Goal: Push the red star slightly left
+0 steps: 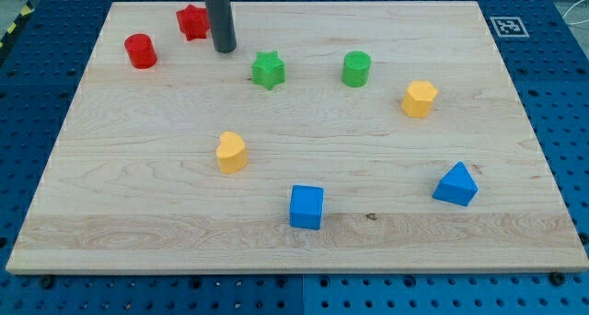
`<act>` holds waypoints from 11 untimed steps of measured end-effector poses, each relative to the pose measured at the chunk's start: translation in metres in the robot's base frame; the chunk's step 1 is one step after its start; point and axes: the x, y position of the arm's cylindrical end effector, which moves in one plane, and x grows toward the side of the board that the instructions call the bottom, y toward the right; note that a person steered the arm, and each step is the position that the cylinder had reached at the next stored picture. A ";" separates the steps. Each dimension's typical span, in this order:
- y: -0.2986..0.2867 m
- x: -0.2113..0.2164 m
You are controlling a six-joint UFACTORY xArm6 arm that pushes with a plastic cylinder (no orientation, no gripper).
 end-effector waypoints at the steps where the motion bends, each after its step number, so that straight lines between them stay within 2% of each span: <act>1: -0.002 -0.023; 2: -0.009 -0.041; 7: -0.067 -0.045; 9: -0.067 -0.020; 11: -0.095 -0.020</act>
